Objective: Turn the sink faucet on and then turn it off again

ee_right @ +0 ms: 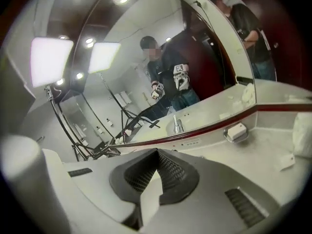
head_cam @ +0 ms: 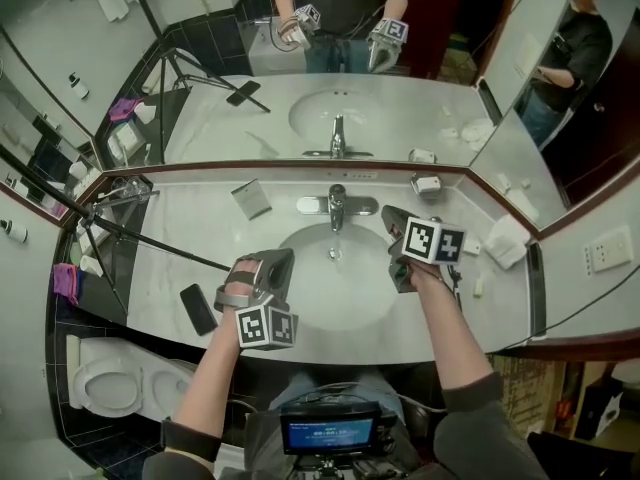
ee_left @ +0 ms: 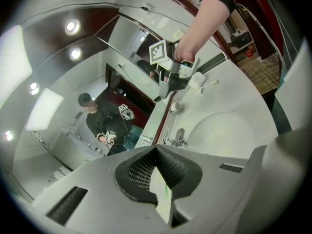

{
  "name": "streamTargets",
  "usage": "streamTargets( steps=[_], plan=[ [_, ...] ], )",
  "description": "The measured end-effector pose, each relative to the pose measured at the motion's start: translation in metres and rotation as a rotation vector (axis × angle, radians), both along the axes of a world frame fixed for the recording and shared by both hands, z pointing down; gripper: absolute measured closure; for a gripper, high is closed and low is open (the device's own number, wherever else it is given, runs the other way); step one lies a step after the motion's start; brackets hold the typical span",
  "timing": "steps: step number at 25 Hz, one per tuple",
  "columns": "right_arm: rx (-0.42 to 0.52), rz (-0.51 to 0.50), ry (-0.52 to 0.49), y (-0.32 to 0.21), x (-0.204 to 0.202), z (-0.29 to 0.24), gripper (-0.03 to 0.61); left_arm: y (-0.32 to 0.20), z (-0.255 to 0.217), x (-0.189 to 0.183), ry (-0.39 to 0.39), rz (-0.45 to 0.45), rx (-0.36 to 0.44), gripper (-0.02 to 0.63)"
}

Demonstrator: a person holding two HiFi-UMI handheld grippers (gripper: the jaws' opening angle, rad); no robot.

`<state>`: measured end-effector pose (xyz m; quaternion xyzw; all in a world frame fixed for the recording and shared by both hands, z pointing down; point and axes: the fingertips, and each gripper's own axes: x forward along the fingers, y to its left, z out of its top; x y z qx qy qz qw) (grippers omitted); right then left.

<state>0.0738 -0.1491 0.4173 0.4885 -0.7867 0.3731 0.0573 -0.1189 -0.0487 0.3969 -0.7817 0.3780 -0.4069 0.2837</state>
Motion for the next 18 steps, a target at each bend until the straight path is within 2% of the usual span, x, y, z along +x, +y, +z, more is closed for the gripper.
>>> streamTargets(
  steps=[8, 12, 18],
  plan=[
    [0.129, 0.048, 0.201, 0.039, 0.036, -0.021, 0.577, 0.009, 0.003, 0.005, 0.013, 0.014, -0.013, 0.612],
    [0.181, 0.111, 0.254, 0.057, 0.057, -0.031, 0.577, 0.011, 0.004, 0.010, 0.014, 0.027, -0.010, 0.612],
    [0.203, 0.125, 0.282, 0.073, 0.068, -0.029, 0.576, 0.013, 0.001, 0.012, 0.007, 0.029, -0.022, 0.612]
  ],
)
